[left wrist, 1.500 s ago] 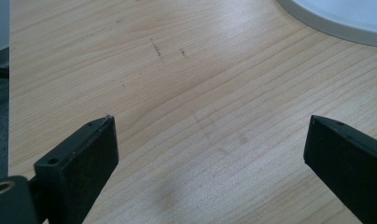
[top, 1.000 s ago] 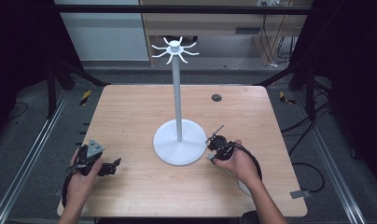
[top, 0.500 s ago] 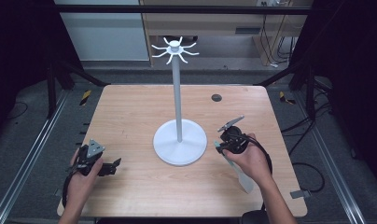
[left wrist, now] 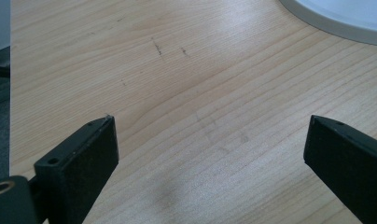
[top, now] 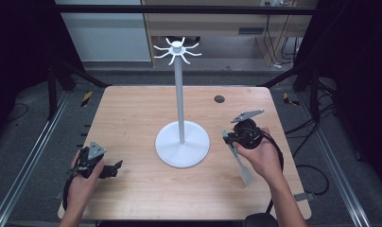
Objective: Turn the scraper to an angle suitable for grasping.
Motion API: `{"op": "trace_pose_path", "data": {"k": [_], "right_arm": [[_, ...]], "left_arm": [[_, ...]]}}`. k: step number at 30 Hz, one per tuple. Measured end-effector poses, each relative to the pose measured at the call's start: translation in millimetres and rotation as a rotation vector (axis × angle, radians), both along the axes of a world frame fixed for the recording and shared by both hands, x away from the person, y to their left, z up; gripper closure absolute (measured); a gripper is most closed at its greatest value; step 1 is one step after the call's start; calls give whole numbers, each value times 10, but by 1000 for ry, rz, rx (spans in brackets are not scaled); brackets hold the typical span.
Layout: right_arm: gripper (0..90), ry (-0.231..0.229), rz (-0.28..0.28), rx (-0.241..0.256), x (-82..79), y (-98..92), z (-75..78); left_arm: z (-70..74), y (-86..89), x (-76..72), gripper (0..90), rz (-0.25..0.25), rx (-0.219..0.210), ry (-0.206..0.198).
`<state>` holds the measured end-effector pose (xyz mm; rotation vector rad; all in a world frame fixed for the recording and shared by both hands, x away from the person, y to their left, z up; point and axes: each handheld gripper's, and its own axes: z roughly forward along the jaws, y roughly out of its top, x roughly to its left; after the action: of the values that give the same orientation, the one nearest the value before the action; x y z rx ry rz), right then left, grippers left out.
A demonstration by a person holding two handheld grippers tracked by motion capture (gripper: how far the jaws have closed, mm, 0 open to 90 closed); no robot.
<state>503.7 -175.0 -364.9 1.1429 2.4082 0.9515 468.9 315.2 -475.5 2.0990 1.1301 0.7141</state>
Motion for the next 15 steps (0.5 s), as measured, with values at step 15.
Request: {"op": "trace_pose_path", "data": {"k": [15], "right_arm": [[747, -84, -19, 76, -29, -73, 249]], "left_arm": [[0, 4, 0, 28, 1, 0, -1]]}}
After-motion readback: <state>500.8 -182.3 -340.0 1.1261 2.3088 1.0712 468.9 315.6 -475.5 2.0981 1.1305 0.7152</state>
